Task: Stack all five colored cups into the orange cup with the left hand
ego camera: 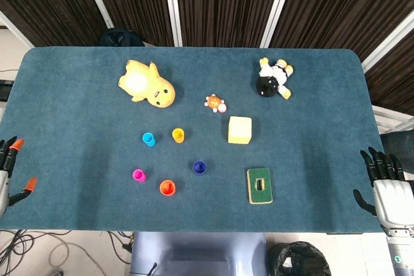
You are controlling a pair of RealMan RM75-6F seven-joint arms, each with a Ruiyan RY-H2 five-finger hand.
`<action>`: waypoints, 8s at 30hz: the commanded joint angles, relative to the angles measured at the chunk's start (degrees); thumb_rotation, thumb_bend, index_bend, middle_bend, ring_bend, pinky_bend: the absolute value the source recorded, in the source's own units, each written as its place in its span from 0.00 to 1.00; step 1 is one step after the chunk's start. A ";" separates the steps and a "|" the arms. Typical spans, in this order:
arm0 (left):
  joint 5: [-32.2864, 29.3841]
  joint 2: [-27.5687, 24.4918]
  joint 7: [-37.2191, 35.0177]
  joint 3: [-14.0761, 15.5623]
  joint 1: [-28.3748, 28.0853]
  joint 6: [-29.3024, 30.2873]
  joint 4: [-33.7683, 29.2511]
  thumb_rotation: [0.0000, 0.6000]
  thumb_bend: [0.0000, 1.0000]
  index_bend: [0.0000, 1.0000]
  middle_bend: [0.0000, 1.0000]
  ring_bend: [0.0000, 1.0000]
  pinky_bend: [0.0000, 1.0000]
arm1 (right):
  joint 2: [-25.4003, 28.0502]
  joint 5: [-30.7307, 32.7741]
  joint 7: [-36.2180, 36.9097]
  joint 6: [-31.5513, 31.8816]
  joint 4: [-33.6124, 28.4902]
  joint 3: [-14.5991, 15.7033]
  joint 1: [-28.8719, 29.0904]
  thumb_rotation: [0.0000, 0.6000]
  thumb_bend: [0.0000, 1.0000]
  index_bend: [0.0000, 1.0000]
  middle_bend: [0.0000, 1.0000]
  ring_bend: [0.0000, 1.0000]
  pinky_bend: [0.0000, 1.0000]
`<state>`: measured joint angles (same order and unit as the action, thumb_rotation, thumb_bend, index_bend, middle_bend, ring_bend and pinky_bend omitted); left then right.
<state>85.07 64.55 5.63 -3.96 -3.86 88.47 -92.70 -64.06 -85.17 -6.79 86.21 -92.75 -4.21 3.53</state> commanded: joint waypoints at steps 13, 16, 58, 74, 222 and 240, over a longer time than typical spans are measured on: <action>0.30 -0.16 -0.14 0.02 0.27 0.65 -0.16 1.00 0.25 0.07 0.02 0.00 0.03 | 0.01 -0.09 0.00 0.09 -0.05 -0.06 0.00 1.00 0.37 0.03 0.04 0.07 0.00; 0.25 -0.16 -0.19 0.04 0.24 0.50 -0.14 1.00 0.25 0.06 0.02 0.00 0.03 | 0.01 -0.03 0.00 0.16 -0.02 -0.09 -0.04 1.00 0.37 0.03 0.04 0.07 0.00; -7.24 -1.72 -9.33 -12.84 -38.06 -45.91 -12.21 1.00 0.18 0.14 0.05 0.00 0.05 | -0.38 1.07 -0.40 -0.88 0.26 -0.33 0.27 1.00 0.37 0.03 0.04 0.07 0.00; -24.39 9.40 4.08 -11.31 -50.84 -53.44 -7.87 1.00 0.17 0.19 0.06 0.00 0.04 | -0.80 1.41 -0.64 -1.14 0.60 -0.46 0.44 1.00 0.37 0.03 0.04 0.07 0.00; 1.13 3.35 -0.17 7.64 -42.17 -38.67 -9.91 1.00 0.34 0.48 0.20 0.00 0.04 | -2.33 3.13 1.53 0.65 2.11 -2.14 -0.08 1.00 0.37 0.03 0.04 0.07 0.00; 2.87 9.79 0.03 5.77 -42.91 -38.80 -6.01 1.00 0.33 0.48 0.20 0.00 0.04 | -2.05 3.61 2.39 1.09 2.20 -2.64 -0.31 1.00 0.37 0.03 0.04 0.07 0.00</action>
<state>88.14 74.18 5.50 1.86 -46.68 49.91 -98.78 -66.12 -81.58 -4.41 87.28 -90.56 -6.84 3.23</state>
